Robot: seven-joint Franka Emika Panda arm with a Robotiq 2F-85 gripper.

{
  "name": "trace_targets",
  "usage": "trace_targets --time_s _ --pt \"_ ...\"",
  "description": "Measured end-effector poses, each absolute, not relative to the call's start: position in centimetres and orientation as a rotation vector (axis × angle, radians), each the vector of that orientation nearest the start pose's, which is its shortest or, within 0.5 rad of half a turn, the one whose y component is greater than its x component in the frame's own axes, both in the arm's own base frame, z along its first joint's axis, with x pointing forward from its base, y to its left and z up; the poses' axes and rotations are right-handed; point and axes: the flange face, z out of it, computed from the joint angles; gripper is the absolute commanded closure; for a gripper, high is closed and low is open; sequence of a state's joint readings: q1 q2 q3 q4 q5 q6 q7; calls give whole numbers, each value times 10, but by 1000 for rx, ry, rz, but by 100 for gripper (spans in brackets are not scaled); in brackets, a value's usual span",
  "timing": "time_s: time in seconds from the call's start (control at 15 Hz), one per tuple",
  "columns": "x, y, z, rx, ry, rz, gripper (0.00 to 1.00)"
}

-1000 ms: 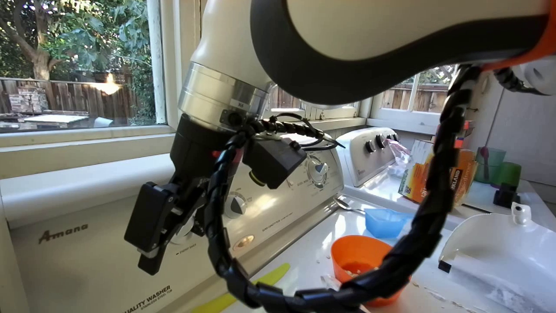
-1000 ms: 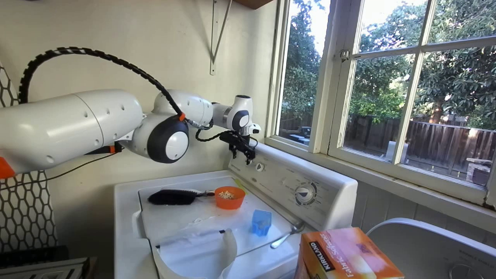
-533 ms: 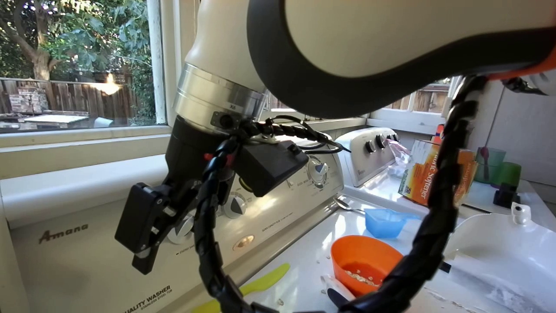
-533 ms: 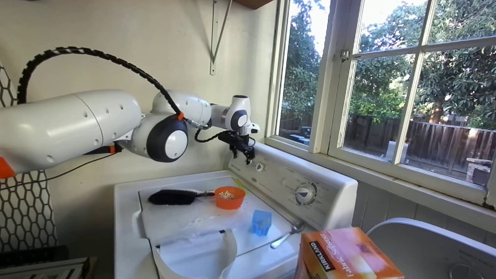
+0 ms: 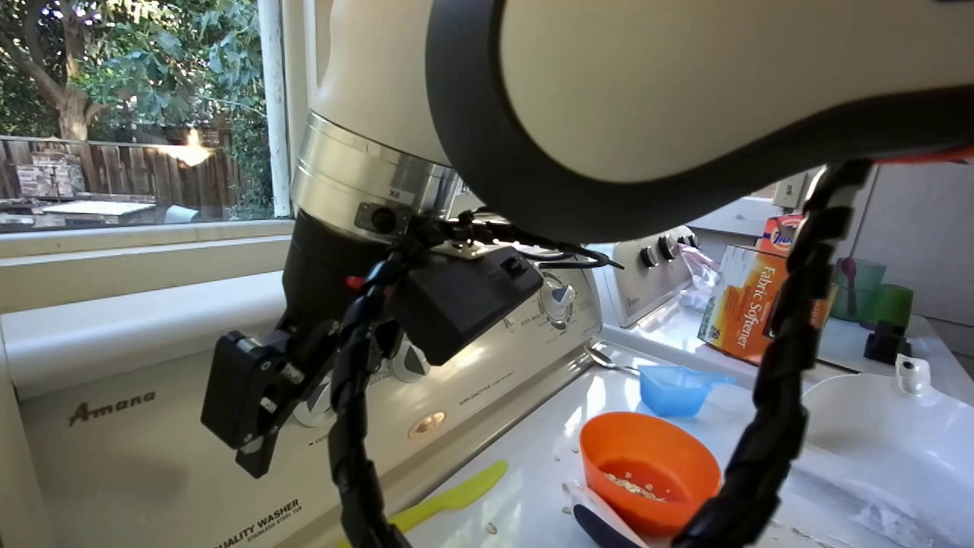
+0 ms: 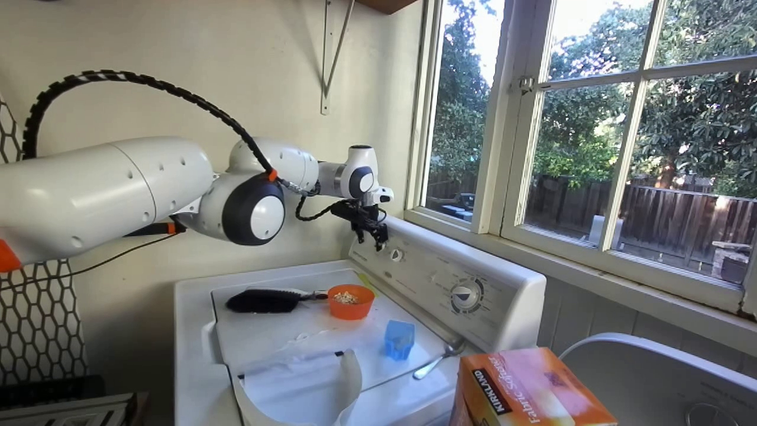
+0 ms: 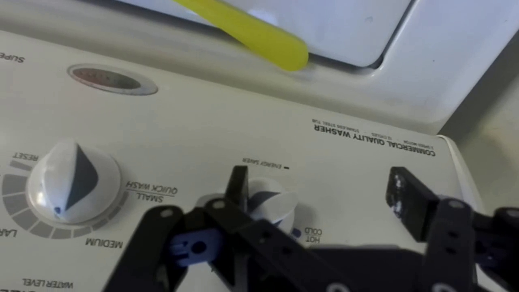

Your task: Rotate the button of the device anticlockwise

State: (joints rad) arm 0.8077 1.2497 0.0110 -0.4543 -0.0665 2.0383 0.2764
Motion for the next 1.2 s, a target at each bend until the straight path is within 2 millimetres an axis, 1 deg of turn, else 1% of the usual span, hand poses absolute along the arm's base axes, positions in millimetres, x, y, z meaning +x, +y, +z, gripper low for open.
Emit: trace_targets --time_s 0.07,0.13,0.2,0.27,0.33,0.4,0.47,0.53,0.67,0.73,1.0,1.2 --pt "579 603 313 -2880 -799 -484 50" --pt "579 602 313 -2895 -788 -495 53" --pt "580 601 314 -2910 -779 -505 53" --pt "580 600 314 -2927 -772 -515 59" --pt "581 599 314 -2942 -769 -524 58" --pt "580 599 314 -2948 -769 -531 61" --pt "580 600 314 -2957 -773 -540 71" --pt "580 599 313 -2969 -774 -550 72" --pt "579 600 313 -2980 -782 -563 80" --pt "579 600 313 -2986 -787 -568 79" --pt "576 602 313 -2999 -811 -588 90" --pt "575 603 313 -3000 -848 -594 92"
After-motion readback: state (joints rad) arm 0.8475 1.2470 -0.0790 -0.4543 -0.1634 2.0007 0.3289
